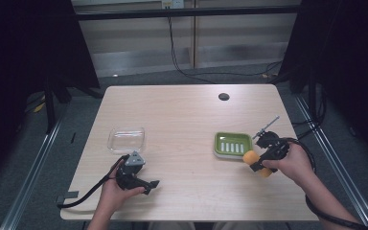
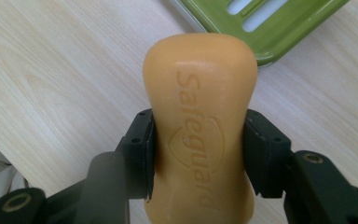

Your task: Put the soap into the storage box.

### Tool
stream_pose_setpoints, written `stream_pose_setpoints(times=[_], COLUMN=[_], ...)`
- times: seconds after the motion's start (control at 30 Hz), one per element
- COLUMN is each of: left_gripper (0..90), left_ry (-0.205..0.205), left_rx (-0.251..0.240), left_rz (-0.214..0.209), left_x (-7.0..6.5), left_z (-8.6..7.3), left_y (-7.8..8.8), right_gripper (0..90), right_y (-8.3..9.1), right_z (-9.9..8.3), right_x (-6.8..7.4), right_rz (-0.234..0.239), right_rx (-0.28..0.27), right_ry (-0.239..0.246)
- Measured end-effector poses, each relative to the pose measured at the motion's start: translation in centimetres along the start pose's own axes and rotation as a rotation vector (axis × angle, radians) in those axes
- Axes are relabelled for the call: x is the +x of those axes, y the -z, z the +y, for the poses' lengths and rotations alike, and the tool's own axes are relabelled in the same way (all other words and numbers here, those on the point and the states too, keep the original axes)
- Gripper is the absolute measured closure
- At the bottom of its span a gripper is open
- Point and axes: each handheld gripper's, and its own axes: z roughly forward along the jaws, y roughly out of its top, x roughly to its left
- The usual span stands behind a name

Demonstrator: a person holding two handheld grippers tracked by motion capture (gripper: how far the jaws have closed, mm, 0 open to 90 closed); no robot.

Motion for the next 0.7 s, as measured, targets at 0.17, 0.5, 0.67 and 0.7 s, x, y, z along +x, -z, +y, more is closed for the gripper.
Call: stream_pose_setpoints(times=[0.17, 0.5, 0.67, 0.7], left_gripper=[6.1, 6.1, 6.1, 6.1], left_ry=[0.004, 0.003, 0.003, 0.008], left_rx=[-0.005, -0.008, -0.008, -0.008], left_rz=[-0.001, -0.005, -0.006, -0.01], left_x=[-0.1, 0.0, 0.0, -0.1], left_z=[-0.1, 0.0, 0.0, 0.0], left_y=[-0.1, 0.1, 0.0, 0.0], right_gripper=[50.1, 50.1, 50.1, 50.0], right_y=[0.1, 0.4, 0.5, 0.5], right_z=[0.4, 1.0, 1.3, 1.3], right_x=[-0.3, -0.7, -0.7, -0.7], right_rz=[0.008, -0.004, -0.001, -0.003], right_rx=[-0.01, -0.028, -0.033, -0.032], right_ry=[0.005, 0.033, 0.052, 0.057])
